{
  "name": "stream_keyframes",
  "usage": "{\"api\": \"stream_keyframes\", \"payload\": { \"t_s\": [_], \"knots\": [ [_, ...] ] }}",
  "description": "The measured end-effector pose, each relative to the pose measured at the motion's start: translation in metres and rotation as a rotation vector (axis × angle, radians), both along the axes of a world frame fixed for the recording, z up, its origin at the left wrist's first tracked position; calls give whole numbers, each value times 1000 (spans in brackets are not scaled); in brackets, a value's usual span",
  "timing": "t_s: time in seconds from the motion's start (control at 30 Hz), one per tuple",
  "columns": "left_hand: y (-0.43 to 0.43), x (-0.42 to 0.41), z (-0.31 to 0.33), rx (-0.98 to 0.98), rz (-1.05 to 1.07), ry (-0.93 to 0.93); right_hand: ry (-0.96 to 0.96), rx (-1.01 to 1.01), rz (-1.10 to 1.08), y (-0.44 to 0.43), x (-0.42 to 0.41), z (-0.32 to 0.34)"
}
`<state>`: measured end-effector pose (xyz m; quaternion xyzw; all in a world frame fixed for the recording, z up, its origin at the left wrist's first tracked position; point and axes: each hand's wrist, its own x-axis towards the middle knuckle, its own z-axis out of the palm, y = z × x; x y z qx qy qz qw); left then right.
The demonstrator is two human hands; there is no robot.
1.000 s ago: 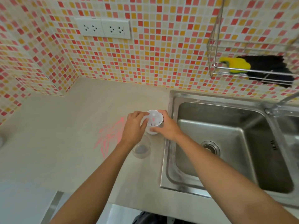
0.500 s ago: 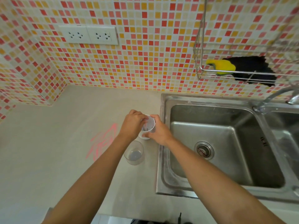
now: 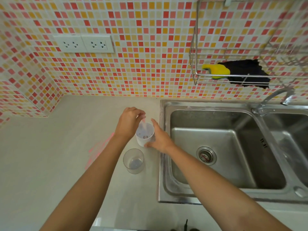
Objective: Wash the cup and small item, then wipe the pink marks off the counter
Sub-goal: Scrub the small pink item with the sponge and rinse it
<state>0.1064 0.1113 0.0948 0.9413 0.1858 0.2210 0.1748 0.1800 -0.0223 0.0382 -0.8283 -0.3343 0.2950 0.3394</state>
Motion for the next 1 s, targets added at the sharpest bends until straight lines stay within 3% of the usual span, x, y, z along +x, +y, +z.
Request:
{"api": "stream_keyframes", "payload": {
  "t_s": [0.13,0.3,0.4,0.53,0.67,0.77,0.9,1.0],
  "knots": [
    [1,-8,18,-58,39,-90,-167,65,-22,-18,18,42],
    [-17,12,35,-297,23,-141,-600,466,-291,-49,71,140],
    [-34,32,38,-404,-20,-143,-790,452,-391,-56,117,175],
    [-52,58,42,-504,-59,-174,-680,101,-451,-60,178,185],
    [-63,76,43,-532,-74,-199,-468,-120,-453,-59,211,193],
    [-68,82,37,-574,-41,-199,-473,-268,-442,-51,219,189],
    [-69,84,31,-654,-3,-212,-532,-200,-494,-49,222,187],
    [-74,80,25,-684,9,-164,-554,133,-526,-56,214,191]
  ]
}}
